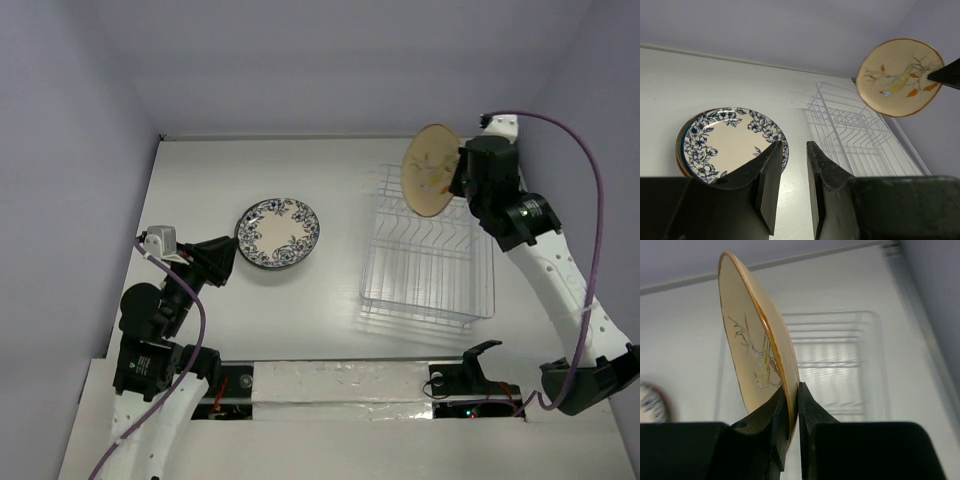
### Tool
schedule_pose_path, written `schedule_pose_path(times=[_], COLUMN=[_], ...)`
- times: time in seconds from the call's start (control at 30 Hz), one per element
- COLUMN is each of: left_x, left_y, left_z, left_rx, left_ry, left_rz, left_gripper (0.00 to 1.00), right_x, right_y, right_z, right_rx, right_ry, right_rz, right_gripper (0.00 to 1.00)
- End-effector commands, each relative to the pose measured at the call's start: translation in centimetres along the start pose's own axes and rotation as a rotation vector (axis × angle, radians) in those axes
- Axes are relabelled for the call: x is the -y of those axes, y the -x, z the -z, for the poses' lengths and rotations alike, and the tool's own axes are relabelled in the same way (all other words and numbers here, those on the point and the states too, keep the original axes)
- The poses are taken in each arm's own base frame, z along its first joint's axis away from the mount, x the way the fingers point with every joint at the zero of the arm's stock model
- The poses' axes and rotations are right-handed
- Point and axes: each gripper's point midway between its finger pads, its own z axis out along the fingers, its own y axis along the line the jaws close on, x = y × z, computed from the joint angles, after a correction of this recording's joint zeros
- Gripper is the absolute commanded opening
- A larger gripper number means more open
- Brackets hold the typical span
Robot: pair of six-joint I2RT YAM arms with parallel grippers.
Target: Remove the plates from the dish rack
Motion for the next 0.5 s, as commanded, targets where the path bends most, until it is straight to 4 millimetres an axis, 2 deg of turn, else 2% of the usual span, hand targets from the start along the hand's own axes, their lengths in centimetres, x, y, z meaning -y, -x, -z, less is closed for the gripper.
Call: schedule_pose_path(times=[0.0, 0.03, 0.07, 0.1, 0.13, 0.17, 0.2, 0.23, 0.27, 0.3, 0.33, 0.37, 0.4, 0.47], left_x=[0.4, 0.3, 0.3, 0.3, 0.2, 0.3, 0.2, 0.2, 0.2, 0.2, 0.0, 0.0, 0.0, 0.0], left_y=[0.6, 0.5, 0.5, 0.5, 0.4, 0.6, 0.5, 0.5, 0.5, 0.5, 0.6, 0.6, 0.6, 0.6], left_z=[-0.3, -0.4, -0.4, -0.4, -0.4, -0.4, -0.4, -0.4, -0.4, -0.4, -0.4, -0.4, -0.4, -0.4], left_rx=[0.019, 0.016, 0.016, 0.016, 0.014, 0.018, 0.017, 0.015, 0.015, 0.017, 0.019, 0.021, 0.019, 0.021], left_ry=[-0.018, -0.015, -0.013, -0.011, -0.008, -0.009, -0.006, -0.007, -0.006, -0.006, 0.002, 0.002, -0.001, 0.002], left_rz=[-0.008, -0.007, -0.007, -0.007, -0.005, -0.006, -0.005, -0.005, -0.005, -0.005, -0.007, -0.008, -0.006, -0.008], left_gripper=[0.23, 0.23, 0.23, 0.23, 0.23, 0.23, 0.23, 0.23, 0.23, 0.23, 0.23, 0.23, 0.23, 0.23], right_x=[-11.7, -13.6, -15.5, -18.0, -19.6, -21.5, -23.0, -24.5, -25.6, -27.2, -28.7, -29.6, -30.6, -32.3], right_y=[4.1, 4.8, 3.5, 2.7, 3.4, 1.9, 1.2, 1.5, 0.8, -0.7, -1.0, -1.6, -3.4, -4.5], right_z=[2.5, 2.8, 2.0, 2.8, 3.2, 2.3, 2.6, 3.0, 2.9, 2.0, 2.4, 2.2, 0.9, 1.0], right_rx=[0.126, 0.149, 0.111, 0.063, 0.086, 0.04, 0.005, 0.009, -0.014, -0.072, -0.079, -0.101, -0.157, -0.187], right_ry=[0.468, 0.545, 0.59, 0.689, 0.757, 0.793, 0.827, 0.881, 0.897, 0.906, 0.944, 0.956, 0.941, 0.966], right_rz=[-0.226, -0.265, -0.275, -0.318, -0.358, -0.366, -0.404, -0.424, -0.433, -0.453, -0.467, -0.474, -0.488, -0.501], right_gripper=[0.0, 0.0, 0.0, 0.0, 0.0, 0.0, 0.0, 0.0, 0.0, 0.0, 0.0, 0.0, 0.0, 0.0])
